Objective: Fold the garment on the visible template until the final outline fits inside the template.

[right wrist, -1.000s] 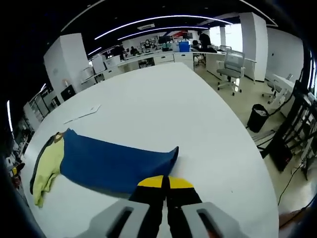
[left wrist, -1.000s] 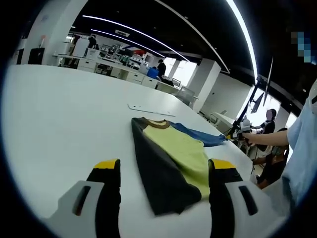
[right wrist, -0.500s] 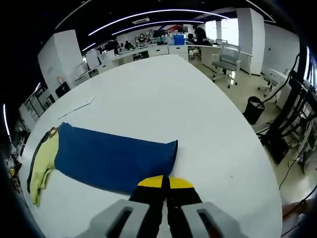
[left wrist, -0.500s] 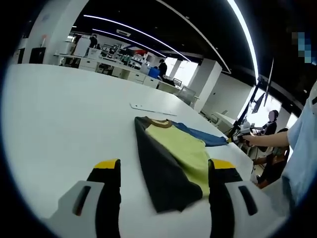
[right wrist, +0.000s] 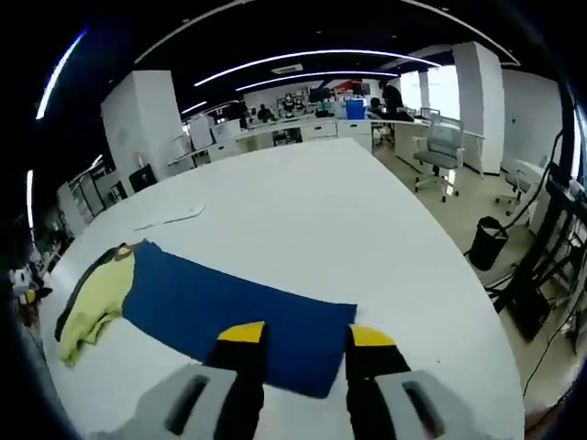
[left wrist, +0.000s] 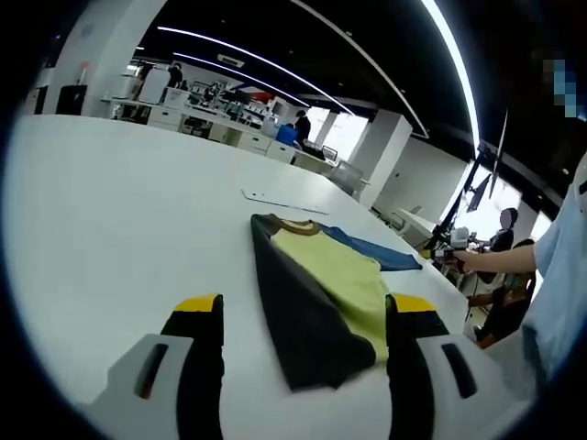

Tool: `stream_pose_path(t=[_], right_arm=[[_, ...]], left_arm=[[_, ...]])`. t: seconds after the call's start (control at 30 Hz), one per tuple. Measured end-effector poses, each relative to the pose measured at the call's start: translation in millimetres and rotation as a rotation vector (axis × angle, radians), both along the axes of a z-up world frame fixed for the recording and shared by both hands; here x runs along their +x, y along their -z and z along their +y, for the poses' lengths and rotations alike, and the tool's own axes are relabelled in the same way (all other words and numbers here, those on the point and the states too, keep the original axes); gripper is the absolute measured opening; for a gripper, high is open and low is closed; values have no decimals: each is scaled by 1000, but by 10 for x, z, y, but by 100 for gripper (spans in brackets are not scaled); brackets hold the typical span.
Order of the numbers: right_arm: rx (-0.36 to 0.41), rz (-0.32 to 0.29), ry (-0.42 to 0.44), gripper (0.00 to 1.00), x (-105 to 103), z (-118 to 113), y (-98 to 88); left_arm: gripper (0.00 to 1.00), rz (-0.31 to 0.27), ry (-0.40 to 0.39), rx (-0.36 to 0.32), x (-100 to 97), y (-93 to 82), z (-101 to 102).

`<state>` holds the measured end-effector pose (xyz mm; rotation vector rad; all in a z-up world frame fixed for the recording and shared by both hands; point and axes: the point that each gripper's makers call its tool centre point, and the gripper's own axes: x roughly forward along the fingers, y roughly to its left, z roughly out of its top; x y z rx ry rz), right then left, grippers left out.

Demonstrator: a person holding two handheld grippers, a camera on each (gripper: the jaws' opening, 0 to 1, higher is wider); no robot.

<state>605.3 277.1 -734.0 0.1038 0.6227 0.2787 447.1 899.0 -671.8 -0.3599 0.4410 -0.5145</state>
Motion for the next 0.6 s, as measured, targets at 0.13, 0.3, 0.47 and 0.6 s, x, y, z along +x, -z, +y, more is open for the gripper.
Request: stream_pose_path(t=[0.13,0.3,0.47,0.6], right_arm=[[35,-29,-126,68,-72,302,-106],[43,-53,-215,80,-165,610,-229],[81,-65,-281,93,-279,862,-337],[91,-80,-340,97,-389,1053,-452]], left_arm=[[69,-3,3,0,-2,3,-4],[69,-13,4,-7,-4,-14,1],[69,-15,7,-10,-14,-9,50],[69,-15,10,-7,-40,-4,61]])
